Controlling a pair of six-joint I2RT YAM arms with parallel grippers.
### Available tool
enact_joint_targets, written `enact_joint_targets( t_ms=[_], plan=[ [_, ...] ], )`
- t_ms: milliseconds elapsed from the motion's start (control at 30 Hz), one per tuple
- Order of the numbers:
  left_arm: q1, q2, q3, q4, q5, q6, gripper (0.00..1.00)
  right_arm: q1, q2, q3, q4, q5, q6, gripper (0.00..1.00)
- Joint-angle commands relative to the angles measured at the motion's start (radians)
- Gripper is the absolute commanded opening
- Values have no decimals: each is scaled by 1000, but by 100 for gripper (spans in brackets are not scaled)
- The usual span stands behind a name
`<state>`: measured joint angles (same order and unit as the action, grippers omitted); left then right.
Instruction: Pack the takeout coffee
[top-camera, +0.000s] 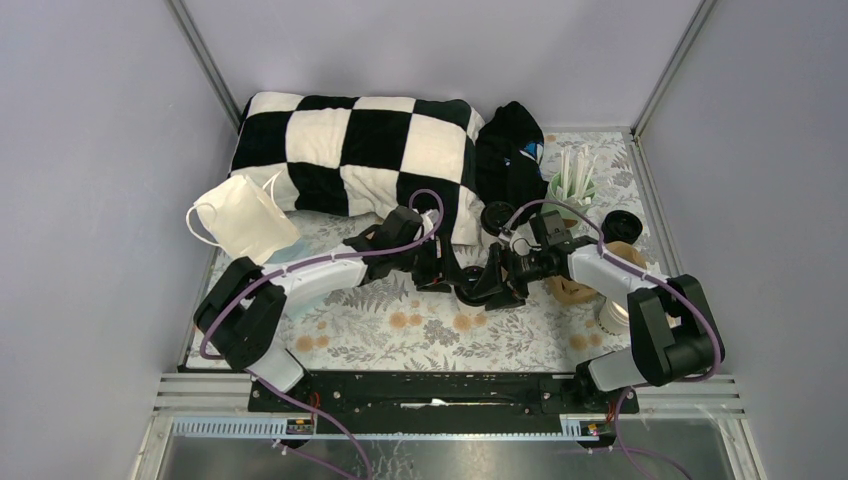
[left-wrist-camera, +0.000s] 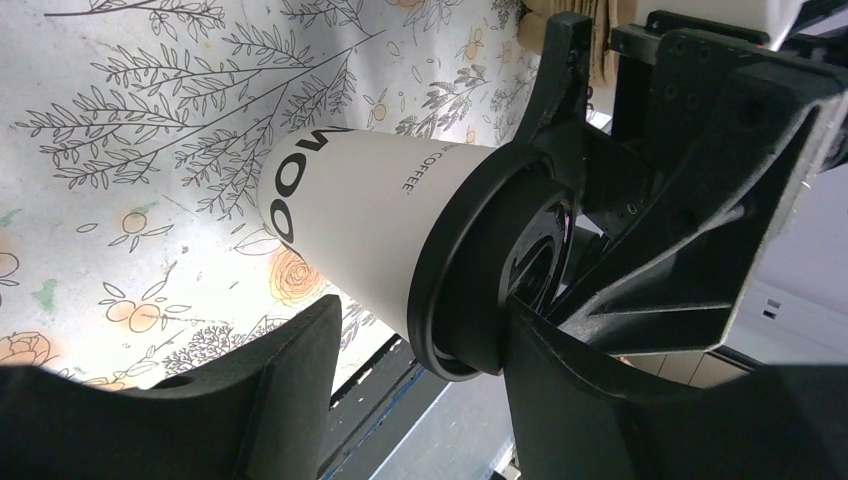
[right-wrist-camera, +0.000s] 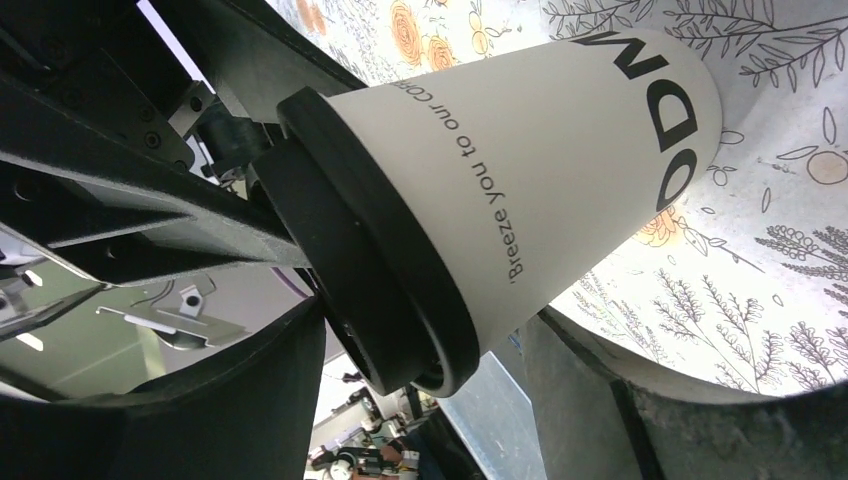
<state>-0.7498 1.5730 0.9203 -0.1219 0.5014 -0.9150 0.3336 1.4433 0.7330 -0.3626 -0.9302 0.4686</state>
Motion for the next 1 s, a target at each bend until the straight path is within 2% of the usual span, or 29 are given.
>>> enact_joint_targets(
  t_ms=[0,167,433,767,967],
  plan=[
    [-11,45,-103,-104,-130,58,60,4,63,-88,80,261,-18,71],
    [-10,42,-160,-63,-133,46,60,5,83,-101,50,381,-40,69],
    [-22,36,-201,-53,-145,33,58,7,32,-110,14,509,21,69],
    [-19,64,-300,17,-145,-7,56,7,11,-77,-18,559,33,69],
    [-18,85,-334,51,-139,-23,55,6,17,-140,22,564,72,69]
  ],
)
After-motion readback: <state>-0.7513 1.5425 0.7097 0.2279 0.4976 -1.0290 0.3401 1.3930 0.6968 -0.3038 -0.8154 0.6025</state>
